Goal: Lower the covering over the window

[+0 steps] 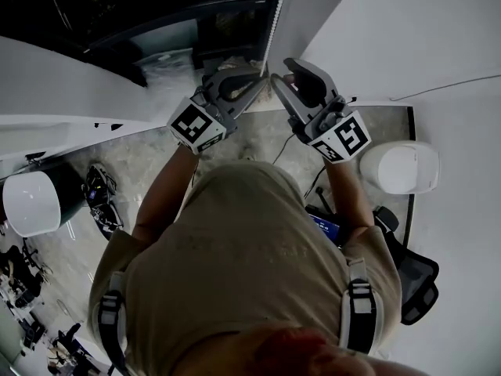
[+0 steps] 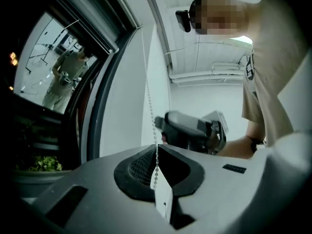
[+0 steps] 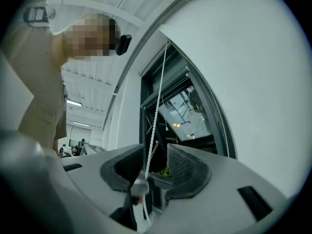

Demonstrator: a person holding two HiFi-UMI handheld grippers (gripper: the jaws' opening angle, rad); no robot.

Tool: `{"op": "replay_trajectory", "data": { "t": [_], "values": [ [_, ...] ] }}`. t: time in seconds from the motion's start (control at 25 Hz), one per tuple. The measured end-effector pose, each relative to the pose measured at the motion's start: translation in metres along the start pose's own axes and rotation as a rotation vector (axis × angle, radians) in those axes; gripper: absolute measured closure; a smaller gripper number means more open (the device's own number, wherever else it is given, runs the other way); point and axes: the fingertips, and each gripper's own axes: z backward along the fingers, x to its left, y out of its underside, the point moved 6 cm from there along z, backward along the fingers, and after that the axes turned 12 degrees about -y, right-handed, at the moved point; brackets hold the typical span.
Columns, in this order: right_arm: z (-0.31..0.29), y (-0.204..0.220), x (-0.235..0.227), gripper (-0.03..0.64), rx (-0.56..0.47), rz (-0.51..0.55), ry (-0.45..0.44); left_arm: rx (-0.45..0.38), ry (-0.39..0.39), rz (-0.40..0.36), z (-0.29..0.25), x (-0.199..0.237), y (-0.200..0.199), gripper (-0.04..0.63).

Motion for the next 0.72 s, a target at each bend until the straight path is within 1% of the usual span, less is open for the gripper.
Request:
{"op": "replay_trajectory", "data": {
  "t": [0.08, 0.16, 0.2, 0.32, 0.4, 0.48, 0.56, 0.6, 0.64, 0.68, 0.72],
  "values": [
    [-0.013, -0.007, 0.007, 0.485, 0.021, 0.021, -0.011, 0.013, 0.017, 0.034, 0.003, -0.013, 0.017, 0.571],
    [-0.020, -0.009, 0.011, 0.490, 0.040, 0.034, 0.000, -0.007, 0.029, 0.063, 0.007, -0.022, 0.022, 0.569],
    [-0.021, -0.009, 0.013, 0.505, 0.046, 0.041, 0.008, -0.014, 0.033, 0.063, 0.008, -0.026, 0.022, 0.571],
    [-0.022, -0.008, 0.013, 0.559, 0.053, 0.051, 0.025, -0.010, 0.042, 0.034, 0.008, -0.029, 0.021, 0.569],
    [-0.023, -0.006, 0.012, 0.585, 0.051, 0.041, 0.031, -0.005, 0.048, 0.033, 0.008, -0.028, 0.021, 0.569],
    [-0.022, -0.005, 0.011, 0.594, 0.043, 0.024, 0.038, 0.003, 0.059, 0.018, 0.009, -0.028, 0.020, 0.569],
    [-0.020, -0.004, 0.009, 0.595, 0.032, 0.008, 0.048, 0.014, 0.071, -0.019, 0.011, -0.028, 0.021, 0.569],
    [-0.019, -0.003, 0.008, 0.595, 0.028, 0.003, 0.054, 0.019, 0.072, -0.025, 0.012, -0.026, 0.022, 0.544],
    [-0.017, -0.002, 0.006, 0.597, 0.024, 0.000, 0.063, 0.018, 0.069, -0.022, 0.013, -0.022, 0.022, 0.471],
    [-0.015, 0.000, 0.004, 0.597, 0.020, -0.001, 0.073, 0.008, 0.061, -0.016, 0.014, -0.018, 0.018, 0.448],
    [-0.012, 0.001, 0.003, 0.597, 0.015, -0.001, 0.082, -0.011, 0.050, -0.011, 0.016, -0.012, 0.011, 0.448]
  ]
}}
